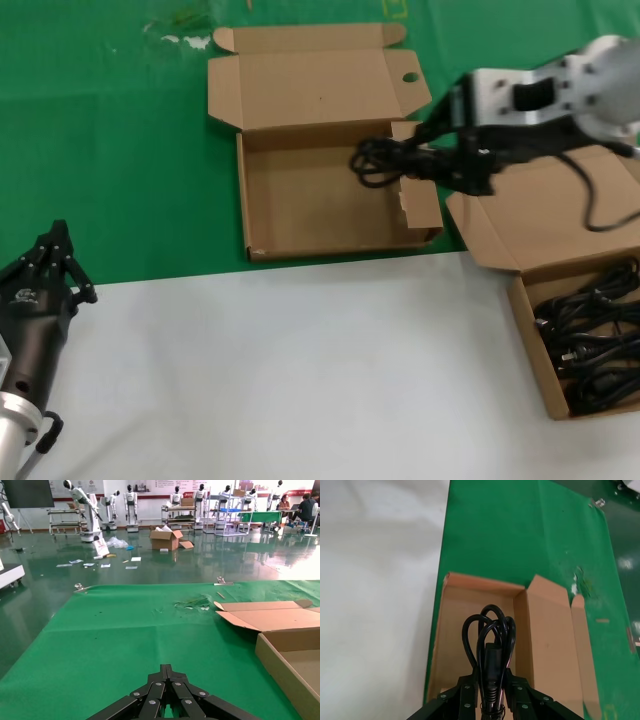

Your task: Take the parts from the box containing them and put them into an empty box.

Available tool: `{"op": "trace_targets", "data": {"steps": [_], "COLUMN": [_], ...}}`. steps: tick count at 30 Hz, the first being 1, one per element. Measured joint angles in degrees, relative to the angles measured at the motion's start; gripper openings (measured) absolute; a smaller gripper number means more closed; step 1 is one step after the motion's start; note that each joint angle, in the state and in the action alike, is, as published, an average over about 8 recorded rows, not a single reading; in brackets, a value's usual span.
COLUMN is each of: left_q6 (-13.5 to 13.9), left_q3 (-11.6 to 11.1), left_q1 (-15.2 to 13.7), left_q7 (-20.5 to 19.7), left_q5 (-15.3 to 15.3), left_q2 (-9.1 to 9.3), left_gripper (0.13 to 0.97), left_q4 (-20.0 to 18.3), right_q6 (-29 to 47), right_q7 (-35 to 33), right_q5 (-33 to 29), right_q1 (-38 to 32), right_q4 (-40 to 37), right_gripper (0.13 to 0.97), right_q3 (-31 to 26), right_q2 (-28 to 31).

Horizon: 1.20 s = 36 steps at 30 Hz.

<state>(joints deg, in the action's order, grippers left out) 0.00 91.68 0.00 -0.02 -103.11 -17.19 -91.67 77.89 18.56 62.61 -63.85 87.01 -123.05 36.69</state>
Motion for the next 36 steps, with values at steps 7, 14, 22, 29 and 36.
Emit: {"op": "trace_targets", "data": {"steps": [7, 14, 22, 29, 36], "left_q6": [0.0, 0.0, 0.0, 0.0, 0.0], "left_q3": [0.0, 0.0, 0.0, 0.0, 0.0], "left_q1": [0.0, 0.0, 0.0, 0.0, 0.0], "left_q7": [0.0, 0.0, 0.0, 0.0, 0.0], "left_q5": [0.0, 0.0, 0.0, 0.0, 0.0], "left_q2": [0.0, 0.0, 0.0, 0.0, 0.0], "left_gripper": [0.14, 0.14, 0.14, 0.14, 0.14], "left_q4": [0.0, 0.0, 0.0, 0.0, 0.0], "right_q6": [-3.26, -7.2, -11.54, -13.28, -14.05], "right_q7": [-1.34, -3.3, -5.61, -6.65, -7.66], "right_q5": [-3.65, -5.74, -7.35, -8.05, -7.9], "right_q1": [-1.79, -3.31, -4.52, -4.48, -4.55], "right_q4": [-6.46, -14.87, -23.34, -26.55, -27.81], "right_gripper": [0.231, 0.231, 0.234, 0.255, 0.305], "right_q3": [-3.13, -5.09, -6.38, -6.92, -6.75], "right_q2": [-7.16, -13.47, -18.43, -20.05, -20.11]}}
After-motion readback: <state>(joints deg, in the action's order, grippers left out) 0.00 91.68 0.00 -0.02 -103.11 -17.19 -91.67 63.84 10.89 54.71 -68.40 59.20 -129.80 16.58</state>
